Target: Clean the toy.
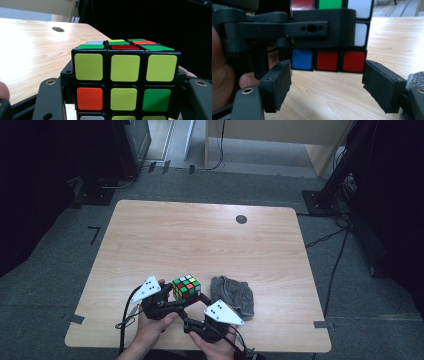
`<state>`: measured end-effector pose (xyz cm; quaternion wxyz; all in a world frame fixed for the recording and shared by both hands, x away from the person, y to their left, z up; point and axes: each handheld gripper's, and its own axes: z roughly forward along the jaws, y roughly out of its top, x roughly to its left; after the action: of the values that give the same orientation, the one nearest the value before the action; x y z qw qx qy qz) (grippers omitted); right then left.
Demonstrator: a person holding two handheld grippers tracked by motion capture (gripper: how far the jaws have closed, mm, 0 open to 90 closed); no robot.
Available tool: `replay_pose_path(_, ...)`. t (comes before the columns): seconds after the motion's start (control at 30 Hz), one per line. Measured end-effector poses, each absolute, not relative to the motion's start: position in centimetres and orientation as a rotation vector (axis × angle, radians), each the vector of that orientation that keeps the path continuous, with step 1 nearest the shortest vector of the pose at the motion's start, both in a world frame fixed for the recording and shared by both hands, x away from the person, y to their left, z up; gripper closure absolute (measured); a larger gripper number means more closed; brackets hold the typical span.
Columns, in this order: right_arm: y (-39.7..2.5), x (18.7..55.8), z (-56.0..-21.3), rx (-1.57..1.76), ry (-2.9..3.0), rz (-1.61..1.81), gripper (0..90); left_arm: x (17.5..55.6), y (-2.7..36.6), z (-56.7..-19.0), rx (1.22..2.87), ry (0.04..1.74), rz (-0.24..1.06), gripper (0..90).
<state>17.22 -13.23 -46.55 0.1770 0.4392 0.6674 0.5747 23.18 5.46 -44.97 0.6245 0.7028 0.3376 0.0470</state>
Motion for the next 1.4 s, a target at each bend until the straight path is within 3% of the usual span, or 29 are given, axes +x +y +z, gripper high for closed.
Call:
replay_pose_path(0.37,-13.8,17.4,-46.6,1.185,1.902,1.596,31.5,23.4,5.8,-45.0,1.613,0.776,0.101,33.4)
replay_pose_path(1.1,-14.1,17.6,-46.8,1.169,1.897,1.569,31.5,23.4,5.3,-45.2,1.609,0.757,-0.006,33.5)
replay_pose_path(1.23,-14.2,17.6,-46.5,1.116,1.889,1.558,28.2,23.3,5.0,-45.3,1.621,0.735,-0.048,33.5)
replay_pose_path(1.4,-13.7,17.1,-46.6,1.075,1.876,1.478,33.8,23.2,4.8,-45.4,1.628,0.765,-0.028,33.5)
